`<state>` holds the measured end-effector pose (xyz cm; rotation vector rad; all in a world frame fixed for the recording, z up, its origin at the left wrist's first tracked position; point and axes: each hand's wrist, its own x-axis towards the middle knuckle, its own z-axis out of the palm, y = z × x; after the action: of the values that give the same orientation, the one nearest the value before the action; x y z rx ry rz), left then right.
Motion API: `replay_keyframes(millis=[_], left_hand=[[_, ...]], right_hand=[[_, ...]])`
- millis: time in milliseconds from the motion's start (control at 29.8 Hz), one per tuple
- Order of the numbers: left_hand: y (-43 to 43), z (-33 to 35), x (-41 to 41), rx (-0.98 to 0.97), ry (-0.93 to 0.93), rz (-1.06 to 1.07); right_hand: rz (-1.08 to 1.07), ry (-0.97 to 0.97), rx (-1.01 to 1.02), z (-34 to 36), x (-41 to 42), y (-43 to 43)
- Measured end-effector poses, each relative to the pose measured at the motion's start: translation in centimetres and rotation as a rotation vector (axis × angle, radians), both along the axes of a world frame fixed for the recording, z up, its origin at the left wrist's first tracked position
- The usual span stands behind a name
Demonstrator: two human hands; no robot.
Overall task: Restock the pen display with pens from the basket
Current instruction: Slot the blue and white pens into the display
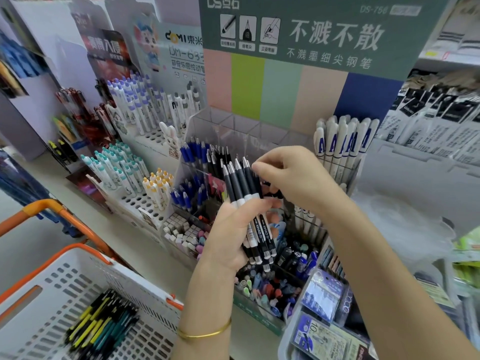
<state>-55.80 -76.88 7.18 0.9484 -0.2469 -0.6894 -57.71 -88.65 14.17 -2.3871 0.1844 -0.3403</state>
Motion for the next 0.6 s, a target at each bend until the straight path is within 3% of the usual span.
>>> replay_keyframes(millis=[168, 269, 403, 504, 604], left_hand=[[0.2, 0.4, -0.3, 0.025, 0.008, 0.008], [0.2, 1.0, -0.5, 0.006, 0.057, 0.020], [0.4, 0.8, 0.3, -0.050, 0.191, 0.174], [0.7, 0.6, 0.5, 0.011, 0.163, 0.246], [0.8, 0.3, 0.6, 0.095, 0.142, 0.318]], right_hand=[[0.021, 0.102, 0.225, -0.2, 0.0, -0.2], [0.001, 0.058, 0.285, -0.2, 0.0, -0.4], [-0.092, -0.114, 0.276, -0.3, 0.2, -0.6], [-0.235, -0.358, 0.315, 0.5, 0.2, -0.9], [-0.318, -0.516, 0.195, 1.0, 0.0, -1.0]])
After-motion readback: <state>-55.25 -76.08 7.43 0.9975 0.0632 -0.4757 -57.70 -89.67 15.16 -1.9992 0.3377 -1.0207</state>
